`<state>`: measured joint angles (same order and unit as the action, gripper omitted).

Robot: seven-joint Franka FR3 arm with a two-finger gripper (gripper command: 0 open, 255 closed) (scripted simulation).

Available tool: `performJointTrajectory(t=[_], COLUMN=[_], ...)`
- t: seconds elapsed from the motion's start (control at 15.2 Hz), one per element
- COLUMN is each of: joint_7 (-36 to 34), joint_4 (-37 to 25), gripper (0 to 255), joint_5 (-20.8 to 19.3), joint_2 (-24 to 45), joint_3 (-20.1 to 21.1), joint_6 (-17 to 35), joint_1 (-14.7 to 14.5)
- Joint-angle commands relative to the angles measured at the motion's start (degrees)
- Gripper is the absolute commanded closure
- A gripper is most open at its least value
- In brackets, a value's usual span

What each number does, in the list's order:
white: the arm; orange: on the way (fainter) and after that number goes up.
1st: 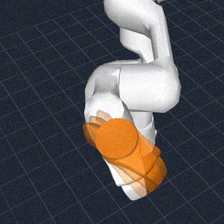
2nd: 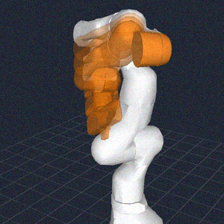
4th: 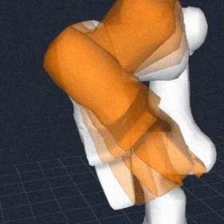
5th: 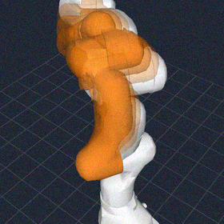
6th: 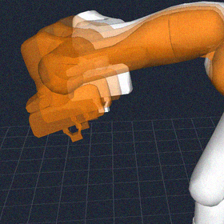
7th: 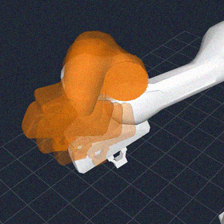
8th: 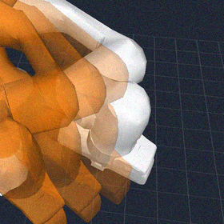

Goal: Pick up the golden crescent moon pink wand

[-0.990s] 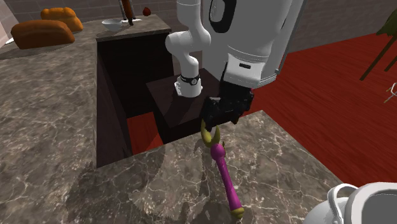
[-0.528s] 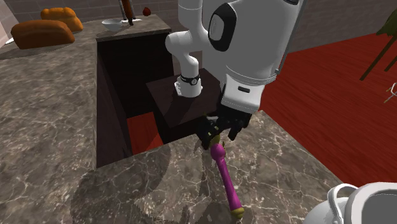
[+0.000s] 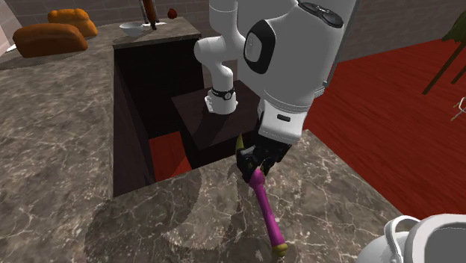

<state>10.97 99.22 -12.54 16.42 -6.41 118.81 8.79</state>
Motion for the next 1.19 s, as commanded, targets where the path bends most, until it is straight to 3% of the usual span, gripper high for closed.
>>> performJointTrajectory(t=[0.0,0.4,1.12], joint_7=[0.0,0.0,1.6], joint_4=[0.0,0.0,-5.9], gripper=[255,255,255], joint_5=[0.0,0.0,0.5], joint_2=[0.0,0.0,-1.8], joint_3=[0.0,0.0,0.1], joint_6=[0.0,0.0,-7.6], joint_1=[0.0,0.0,-0.1])
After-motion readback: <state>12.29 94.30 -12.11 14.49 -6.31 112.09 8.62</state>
